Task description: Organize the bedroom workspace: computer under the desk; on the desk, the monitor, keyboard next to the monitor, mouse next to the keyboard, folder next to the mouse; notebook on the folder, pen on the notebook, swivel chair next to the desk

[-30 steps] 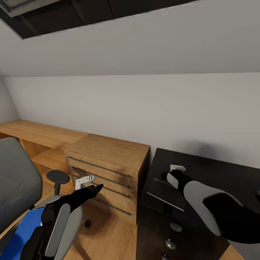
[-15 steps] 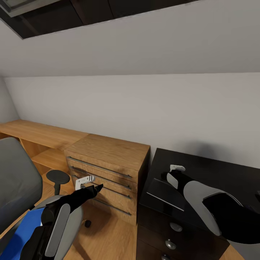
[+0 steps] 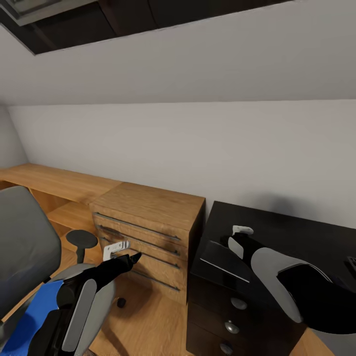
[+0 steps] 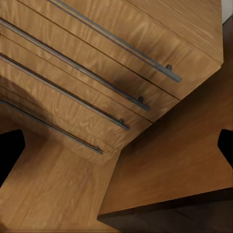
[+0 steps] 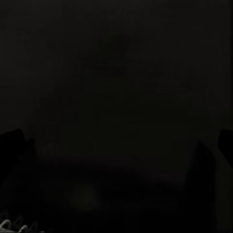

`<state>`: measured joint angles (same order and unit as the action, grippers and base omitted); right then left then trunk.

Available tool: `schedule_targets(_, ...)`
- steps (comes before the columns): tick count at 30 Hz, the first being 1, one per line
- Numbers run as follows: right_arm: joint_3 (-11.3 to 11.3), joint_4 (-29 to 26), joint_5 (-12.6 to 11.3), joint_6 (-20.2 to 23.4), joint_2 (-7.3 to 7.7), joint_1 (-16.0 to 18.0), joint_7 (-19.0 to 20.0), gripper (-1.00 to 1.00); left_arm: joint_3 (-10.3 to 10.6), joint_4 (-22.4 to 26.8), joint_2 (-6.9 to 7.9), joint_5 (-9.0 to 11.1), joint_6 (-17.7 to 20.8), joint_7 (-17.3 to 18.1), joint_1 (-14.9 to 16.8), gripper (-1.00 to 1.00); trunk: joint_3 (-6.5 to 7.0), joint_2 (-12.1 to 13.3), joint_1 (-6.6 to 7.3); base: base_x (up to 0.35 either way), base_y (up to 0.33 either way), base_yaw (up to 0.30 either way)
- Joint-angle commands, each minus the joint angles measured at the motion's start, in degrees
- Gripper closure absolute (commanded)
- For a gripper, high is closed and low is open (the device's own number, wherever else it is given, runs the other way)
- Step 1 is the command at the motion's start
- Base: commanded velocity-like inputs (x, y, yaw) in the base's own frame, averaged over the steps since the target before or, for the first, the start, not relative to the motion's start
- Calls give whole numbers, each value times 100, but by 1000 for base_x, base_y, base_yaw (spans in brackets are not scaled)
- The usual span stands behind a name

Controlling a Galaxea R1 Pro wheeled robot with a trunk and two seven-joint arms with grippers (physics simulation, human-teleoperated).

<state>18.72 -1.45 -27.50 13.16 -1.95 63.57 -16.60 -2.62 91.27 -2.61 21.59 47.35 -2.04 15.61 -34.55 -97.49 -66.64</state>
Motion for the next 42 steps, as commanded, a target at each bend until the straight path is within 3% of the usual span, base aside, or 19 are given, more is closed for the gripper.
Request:
schedule_targets(1,36,22,-54,81,1,-2,-28,-100,-11,6,-4,48,32,-22,6,-100,-7,-2,1,-44,0,0)
schedule_targets(42,36,22,-54,72,-3,-2,-28,-100,-11,5,-12,47,29,-20,4,-100,-7,-2,1,-63,18,0)
